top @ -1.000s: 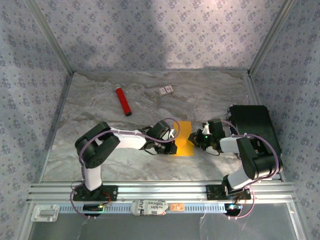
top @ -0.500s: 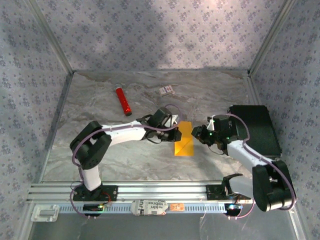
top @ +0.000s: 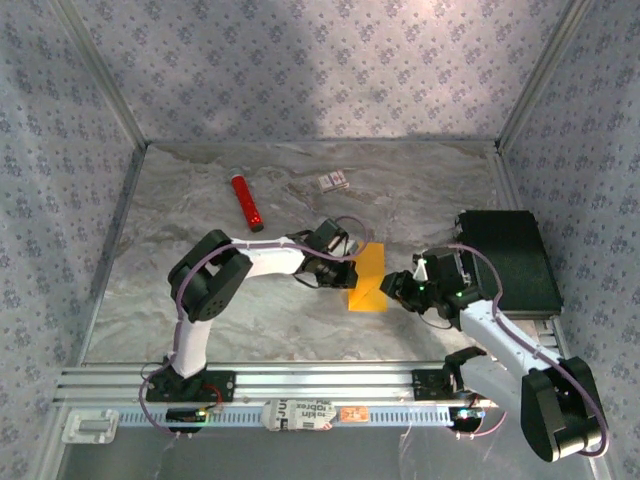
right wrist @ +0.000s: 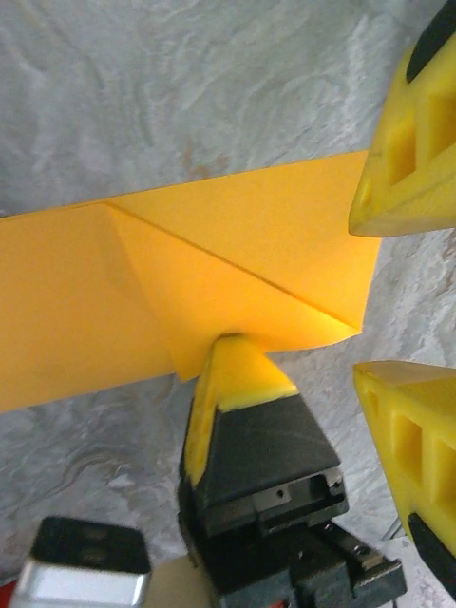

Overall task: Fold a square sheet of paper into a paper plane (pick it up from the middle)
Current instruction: Turn over the paper at the center of the table.

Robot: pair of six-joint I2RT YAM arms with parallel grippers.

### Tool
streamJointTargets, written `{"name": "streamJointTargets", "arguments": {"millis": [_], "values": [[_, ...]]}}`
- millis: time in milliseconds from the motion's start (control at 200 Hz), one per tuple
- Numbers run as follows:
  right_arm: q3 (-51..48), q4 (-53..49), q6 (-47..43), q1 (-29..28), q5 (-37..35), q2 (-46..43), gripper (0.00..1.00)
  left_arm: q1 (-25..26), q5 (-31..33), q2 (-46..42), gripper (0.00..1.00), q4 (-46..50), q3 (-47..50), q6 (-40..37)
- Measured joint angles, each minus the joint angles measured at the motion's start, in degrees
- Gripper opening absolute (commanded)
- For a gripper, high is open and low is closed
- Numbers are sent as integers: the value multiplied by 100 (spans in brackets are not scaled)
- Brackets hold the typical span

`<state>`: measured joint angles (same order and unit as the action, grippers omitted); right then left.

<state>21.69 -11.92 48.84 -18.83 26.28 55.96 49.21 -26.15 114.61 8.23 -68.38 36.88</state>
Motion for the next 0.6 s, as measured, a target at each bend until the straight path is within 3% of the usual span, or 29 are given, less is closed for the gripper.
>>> {"name": "streamJointTargets", "arguments": {"millis": [600], "values": [[138,-638,339,-308,-444,31,49,9,-22,-251,5,-994,723,487]]}}
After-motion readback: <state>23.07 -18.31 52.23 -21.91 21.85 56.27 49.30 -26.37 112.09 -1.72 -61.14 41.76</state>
